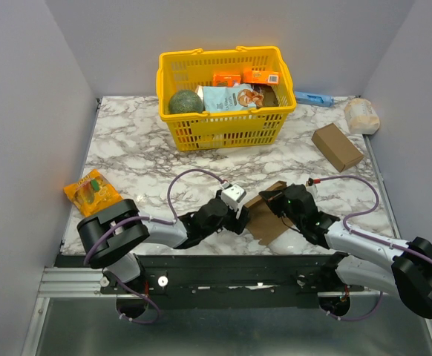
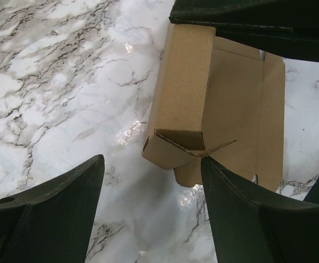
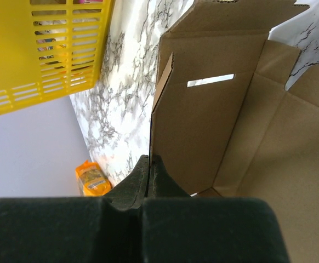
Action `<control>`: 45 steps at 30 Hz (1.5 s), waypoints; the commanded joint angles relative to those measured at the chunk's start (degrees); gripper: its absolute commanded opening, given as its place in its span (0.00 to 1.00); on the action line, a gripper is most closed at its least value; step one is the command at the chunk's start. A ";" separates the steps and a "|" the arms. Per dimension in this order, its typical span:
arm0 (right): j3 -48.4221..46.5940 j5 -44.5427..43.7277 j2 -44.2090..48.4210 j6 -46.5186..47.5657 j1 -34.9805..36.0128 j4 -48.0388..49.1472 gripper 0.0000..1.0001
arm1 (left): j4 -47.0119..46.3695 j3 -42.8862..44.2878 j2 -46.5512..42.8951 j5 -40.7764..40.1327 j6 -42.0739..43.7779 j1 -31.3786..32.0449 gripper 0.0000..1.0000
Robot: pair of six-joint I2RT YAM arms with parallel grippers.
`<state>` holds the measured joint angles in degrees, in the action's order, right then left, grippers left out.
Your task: Fold the paper box
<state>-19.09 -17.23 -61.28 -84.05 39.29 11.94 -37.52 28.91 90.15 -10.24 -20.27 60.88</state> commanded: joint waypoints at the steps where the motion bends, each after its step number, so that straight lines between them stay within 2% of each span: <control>1: 1.86 -0.43 0.02 0.29 0.18 -3.16 0.00 | -4.32 2.12 1.52 -7.68 -1.08 -0.06 0.78; 13: 7.04 -0.78 2.21 -1.64 0.18 -2.63 0.00 | -7.13 1.42 2.66 -11.29 -1.79 0.46 0.74; 20: 9.68 -1.57 1.16 -2.96 0.18 1.58 0.00 | -11.70 -0.52 2.49 -8.13 0.93 1.78 0.76; 28: 11.44 -1.31 -2.09 -3.66 0.26 7.12 0.00 | -10.47 -0.16 2.66 -9.44 0.50 2.66 0.77; 37: 13.64 -1.84 -0.69 -4.10 0.26 6.86 0.00 | -7.66 0.19 2.40 -11.38 -1.52 5.12 0.77; 41: 14.52 -2.45 0.54 -3.93 0.26 6.51 0.01 | -5.64 1.15 2.84 -14.63 -2.32 5.74 0.76; 45: 14.08 -3.07 1.07 -2.79 0.26 5.81 0.05 | -4.41 3.43 4.33 -15.25 -1.53 5.83 0.76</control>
<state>-7.55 -17.74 -59.16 -89.49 39.31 28.84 -43.22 29.39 92.79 -21.61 -21.52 66.46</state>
